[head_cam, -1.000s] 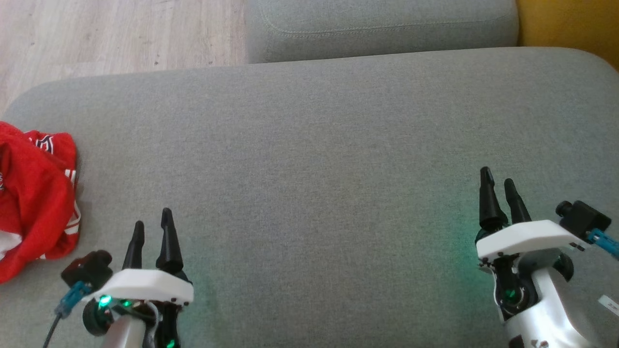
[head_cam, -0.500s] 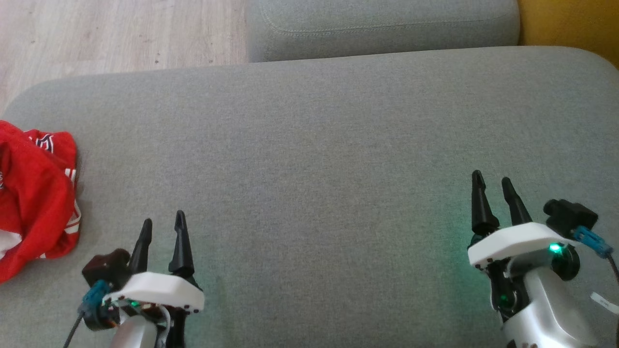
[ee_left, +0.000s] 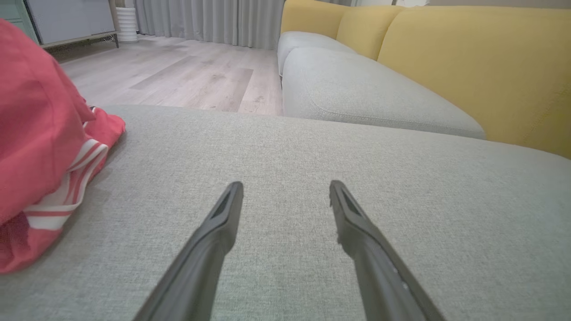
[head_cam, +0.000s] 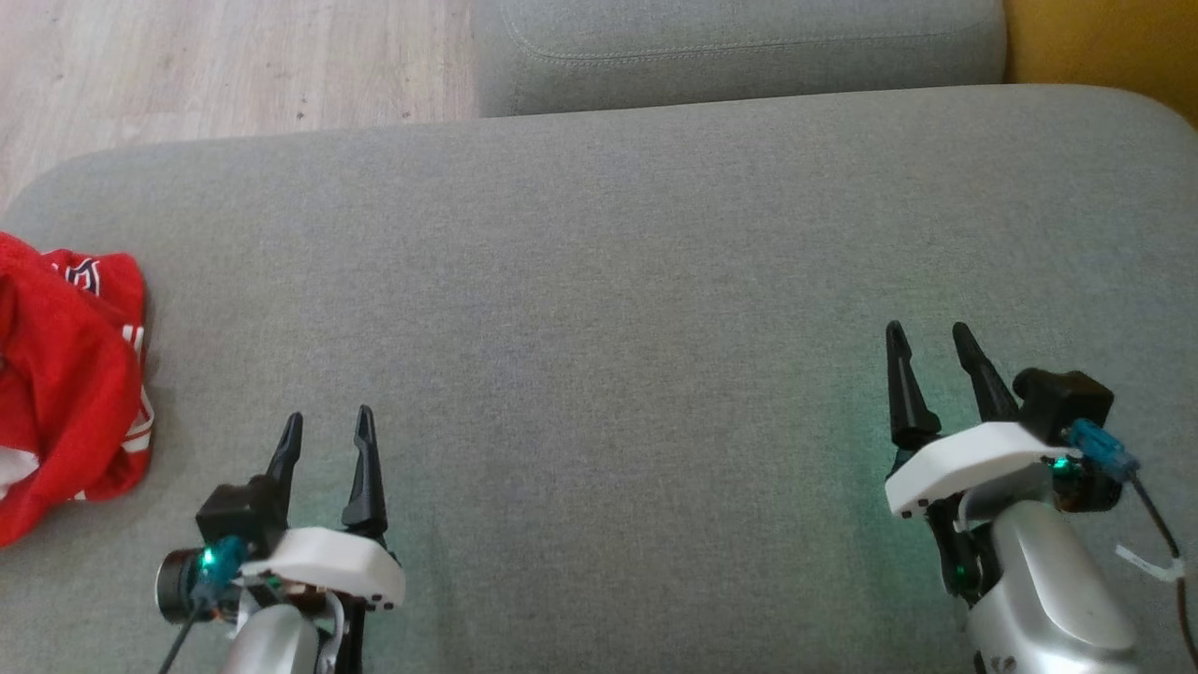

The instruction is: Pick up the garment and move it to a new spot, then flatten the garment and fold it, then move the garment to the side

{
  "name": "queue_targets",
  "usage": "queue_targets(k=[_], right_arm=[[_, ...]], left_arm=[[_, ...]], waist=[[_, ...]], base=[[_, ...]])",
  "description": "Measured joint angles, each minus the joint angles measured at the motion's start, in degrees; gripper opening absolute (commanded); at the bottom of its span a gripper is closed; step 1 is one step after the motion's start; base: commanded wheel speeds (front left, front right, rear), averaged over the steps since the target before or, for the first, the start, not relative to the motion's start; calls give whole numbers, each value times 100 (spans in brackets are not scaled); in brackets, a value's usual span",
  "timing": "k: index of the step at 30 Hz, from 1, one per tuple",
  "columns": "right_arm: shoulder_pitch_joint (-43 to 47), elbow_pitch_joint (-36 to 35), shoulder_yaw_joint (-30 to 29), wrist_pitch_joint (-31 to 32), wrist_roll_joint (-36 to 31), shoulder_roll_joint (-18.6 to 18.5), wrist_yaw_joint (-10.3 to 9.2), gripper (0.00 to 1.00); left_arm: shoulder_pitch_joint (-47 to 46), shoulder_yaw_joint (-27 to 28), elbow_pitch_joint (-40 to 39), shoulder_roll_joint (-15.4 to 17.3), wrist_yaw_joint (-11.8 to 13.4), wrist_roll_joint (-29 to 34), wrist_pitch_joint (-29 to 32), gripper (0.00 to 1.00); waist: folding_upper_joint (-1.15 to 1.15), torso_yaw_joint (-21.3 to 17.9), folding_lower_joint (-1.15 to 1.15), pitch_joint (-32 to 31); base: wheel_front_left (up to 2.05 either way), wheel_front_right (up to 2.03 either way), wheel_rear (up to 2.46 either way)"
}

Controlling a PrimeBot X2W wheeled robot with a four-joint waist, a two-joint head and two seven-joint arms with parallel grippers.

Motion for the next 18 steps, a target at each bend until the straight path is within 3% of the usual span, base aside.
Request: queue_targets(k=[18], right_arm=[[21, 51, -310, -294, -1025, 7, 1, 100]], left_arm=[[82, 360, -12, -159, 338, 955, -290, 100]], waist=[[0, -74, 0, -129]], base=[[0, 0, 0]])
